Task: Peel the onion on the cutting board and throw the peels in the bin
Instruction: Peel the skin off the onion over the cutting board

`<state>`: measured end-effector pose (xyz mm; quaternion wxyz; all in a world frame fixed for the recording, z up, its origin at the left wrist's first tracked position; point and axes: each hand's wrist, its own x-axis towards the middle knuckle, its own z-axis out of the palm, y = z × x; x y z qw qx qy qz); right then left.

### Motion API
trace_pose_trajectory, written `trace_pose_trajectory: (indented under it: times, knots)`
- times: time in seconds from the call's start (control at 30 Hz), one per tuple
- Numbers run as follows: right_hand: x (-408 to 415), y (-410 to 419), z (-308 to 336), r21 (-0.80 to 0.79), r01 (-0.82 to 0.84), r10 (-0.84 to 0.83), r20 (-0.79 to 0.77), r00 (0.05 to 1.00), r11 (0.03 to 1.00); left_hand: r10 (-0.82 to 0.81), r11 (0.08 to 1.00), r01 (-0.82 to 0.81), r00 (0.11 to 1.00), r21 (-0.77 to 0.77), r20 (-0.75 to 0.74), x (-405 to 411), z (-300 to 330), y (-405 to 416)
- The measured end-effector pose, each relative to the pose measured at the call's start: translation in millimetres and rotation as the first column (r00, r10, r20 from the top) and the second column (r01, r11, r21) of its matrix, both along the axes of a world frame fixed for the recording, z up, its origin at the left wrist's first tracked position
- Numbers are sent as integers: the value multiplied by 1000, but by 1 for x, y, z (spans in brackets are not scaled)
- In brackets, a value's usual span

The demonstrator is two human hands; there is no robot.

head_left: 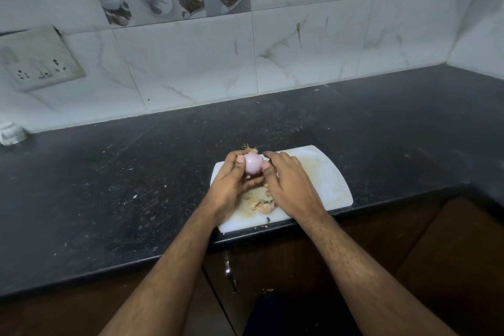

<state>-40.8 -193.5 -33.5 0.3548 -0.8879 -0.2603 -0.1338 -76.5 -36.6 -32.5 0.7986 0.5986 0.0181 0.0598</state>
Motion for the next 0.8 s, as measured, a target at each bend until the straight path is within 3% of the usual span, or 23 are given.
trace_pose_trajectory:
  times: [0.23,0.4,0.6,0.8]
  knots:
    - [1,1,-5,-80,-33,32,-8,999,996,-59,982,62,998,176,-22,-1,-2,-3]
    - [0,-1,-3,-14,-55,55,-4,999,998,-68,972,62,998,227,17,-5,1,-5]
    - [-3,-2,-1,32,-96,97,-24,995,995,-84,975,77,996,210,28,-8,2,-1]
    - [0,-1,0,-34,-136,134,-49,990,990,-100,975,90,994,205,38,-7,1,1]
